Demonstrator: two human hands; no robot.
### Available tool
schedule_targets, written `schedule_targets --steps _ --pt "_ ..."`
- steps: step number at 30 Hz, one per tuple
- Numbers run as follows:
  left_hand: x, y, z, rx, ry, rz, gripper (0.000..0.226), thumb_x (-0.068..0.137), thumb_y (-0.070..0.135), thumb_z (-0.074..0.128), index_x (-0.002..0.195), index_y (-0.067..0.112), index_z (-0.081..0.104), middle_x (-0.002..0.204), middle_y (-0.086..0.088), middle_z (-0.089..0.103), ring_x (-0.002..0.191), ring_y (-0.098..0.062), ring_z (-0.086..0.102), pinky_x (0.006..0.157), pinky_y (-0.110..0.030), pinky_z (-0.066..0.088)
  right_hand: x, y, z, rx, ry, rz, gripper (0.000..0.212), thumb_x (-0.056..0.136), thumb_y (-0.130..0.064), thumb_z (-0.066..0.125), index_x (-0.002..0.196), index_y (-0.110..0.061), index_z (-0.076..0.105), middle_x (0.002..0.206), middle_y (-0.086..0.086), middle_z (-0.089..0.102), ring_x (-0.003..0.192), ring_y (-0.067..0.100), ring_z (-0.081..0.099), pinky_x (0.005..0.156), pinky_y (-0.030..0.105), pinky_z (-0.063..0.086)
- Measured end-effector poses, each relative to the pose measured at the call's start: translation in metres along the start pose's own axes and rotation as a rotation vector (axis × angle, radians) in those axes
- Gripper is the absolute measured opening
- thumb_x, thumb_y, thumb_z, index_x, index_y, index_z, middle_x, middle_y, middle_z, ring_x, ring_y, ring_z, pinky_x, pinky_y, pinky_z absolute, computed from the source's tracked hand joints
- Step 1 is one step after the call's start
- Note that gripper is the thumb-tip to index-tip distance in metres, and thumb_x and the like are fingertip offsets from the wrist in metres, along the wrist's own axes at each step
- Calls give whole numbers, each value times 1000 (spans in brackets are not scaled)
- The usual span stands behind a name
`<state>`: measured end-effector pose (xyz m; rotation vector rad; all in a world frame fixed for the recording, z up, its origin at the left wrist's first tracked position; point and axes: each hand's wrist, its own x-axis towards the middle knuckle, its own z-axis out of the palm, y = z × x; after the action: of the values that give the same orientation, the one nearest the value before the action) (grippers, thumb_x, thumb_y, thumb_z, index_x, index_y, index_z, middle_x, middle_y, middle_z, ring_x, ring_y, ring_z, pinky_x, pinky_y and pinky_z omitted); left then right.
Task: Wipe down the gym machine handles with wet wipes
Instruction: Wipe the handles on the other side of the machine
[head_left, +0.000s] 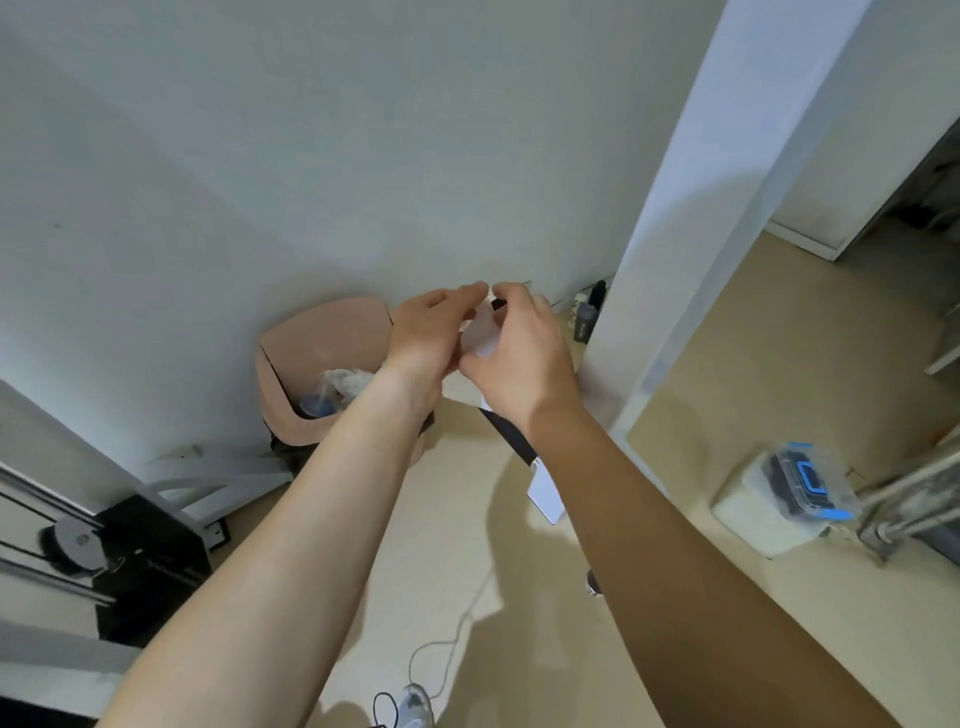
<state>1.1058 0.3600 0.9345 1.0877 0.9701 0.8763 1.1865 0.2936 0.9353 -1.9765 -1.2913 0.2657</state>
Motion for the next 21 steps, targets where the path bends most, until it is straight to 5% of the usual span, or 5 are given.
schedule_targets --steps 8,12,15,18,21 --pt "14 -6 -6 -115 -140 -108 27 95 34 57 88 18 77 98 2 77 80 -15 72 73 -30 54 18 1 4 -101 216 40 30 88 -12 54 116 -16 63 93 5 70 89 28 64 66 29 41" --pt "26 -35 3 -126 49 -176 15 94 21 58 98 11 68 99 -5 70 83 -21 68 69 -31 58 34 6 -11 -41 266 214 23 92 -20 45 106 -18 63 88 0 64 86 25 57 70 29 34" --pt "27 -57 20 -158 -93 -317 10 95 15 58 103 13 63 104 -9 61 83 -26 62 79 -37 57 51 11 -17 37 291 334 21 91 -18 43 99 -19 62 89 -1 61 86 24 53 69 27 30" --pt "36 -66 36 -177 -186 -333 40 88 8 60 125 25 59 101 -3 62 92 -23 60 85 -35 54 63 18 -23 119 290 435 28 95 -15 42 108 -16 66 95 -3 61 85 20 53 56 23 29" --pt "50 -69 42 -64 -281 -232 46 79 10 63 123 26 63 96 -1 63 79 -17 48 65 -28 42 69 22 -23 149 298 479 29 95 -15 44 110 -17 69 98 -1 67 86 19 60 51 17 28"
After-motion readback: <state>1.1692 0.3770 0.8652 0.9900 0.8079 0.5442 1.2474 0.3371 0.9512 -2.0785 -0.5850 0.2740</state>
